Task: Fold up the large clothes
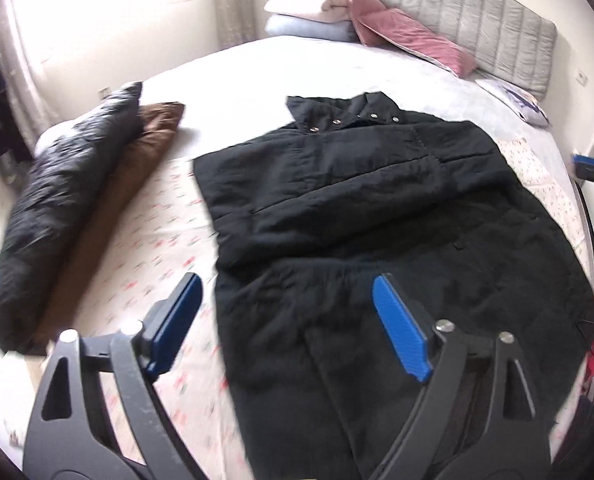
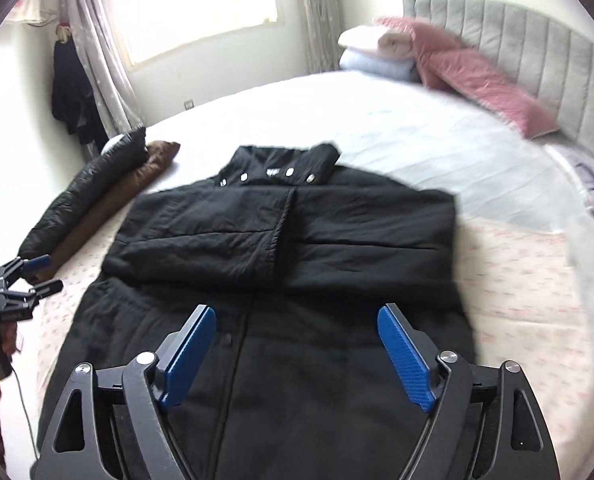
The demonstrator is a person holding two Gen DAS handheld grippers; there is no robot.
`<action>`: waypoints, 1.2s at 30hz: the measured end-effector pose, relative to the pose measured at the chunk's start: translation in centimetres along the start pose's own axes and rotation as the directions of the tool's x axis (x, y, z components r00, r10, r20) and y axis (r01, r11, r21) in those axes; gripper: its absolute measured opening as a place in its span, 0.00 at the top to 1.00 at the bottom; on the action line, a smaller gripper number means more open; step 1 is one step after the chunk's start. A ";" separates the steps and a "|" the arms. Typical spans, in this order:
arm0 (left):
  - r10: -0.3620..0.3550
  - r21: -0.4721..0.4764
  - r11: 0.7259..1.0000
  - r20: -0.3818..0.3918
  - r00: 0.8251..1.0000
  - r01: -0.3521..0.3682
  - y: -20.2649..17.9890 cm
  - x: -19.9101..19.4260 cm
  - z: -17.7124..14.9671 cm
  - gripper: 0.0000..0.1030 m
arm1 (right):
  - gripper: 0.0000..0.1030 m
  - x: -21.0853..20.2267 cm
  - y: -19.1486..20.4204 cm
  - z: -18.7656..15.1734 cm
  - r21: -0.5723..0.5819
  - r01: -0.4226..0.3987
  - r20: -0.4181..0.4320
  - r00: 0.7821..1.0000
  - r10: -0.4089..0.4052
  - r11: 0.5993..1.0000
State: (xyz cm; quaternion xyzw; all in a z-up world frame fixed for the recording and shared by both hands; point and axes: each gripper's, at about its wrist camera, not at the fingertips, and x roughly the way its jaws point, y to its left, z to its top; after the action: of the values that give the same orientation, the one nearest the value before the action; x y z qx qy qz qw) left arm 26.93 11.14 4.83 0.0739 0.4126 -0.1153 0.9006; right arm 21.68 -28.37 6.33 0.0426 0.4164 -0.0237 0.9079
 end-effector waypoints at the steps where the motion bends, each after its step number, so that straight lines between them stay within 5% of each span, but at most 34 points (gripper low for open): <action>1: 0.005 -0.006 1.000 0.004 1.000 -0.005 0.2 -1.0 -0.2 0.07 | 0.14 -2.3 -0.2 -0.8 0.001 -0.003 0.013 1.000 0.003 1.000; 11: -0.092 -0.022 0.996 -0.019 0.996 0.092 -0.7 -10.5 -7.9 0.03 | 0.09 -11.6 -1.6 -10.3 -0.021 0.010 -0.042 0.999 -0.011 1.000; 23: -0.172 -0.201 0.970 -0.168 0.971 0.137 2.2 -6.8 -17.9 0.03 | 0.09 -9.5 -7.8 -22.1 0.162 0.006 -0.202 0.979 0.027 0.987; 30: -0.336 -0.360 0.893 -0.140 0.931 0.269 3.7 -3.4 -21.8 0.03 | 0.09 -8.1 -13.7 -25.8 0.384 0.023 -0.225 0.972 0.070 0.923; 36: -0.485 -0.495 0.768 -0.036 0.874 0.406 5.1 -2.1 -23.0 0.04 | 0.09 -7.1 -15.7 -26.9 0.497 -0.079 -0.153 0.972 0.177 0.864</action>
State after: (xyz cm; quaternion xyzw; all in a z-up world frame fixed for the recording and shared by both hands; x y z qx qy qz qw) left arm 10.28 21.57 -8.26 -0.2391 0.5054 -0.2156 0.8006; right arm -4.46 -41.37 -6.62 0.2999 0.4792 -0.0630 0.8225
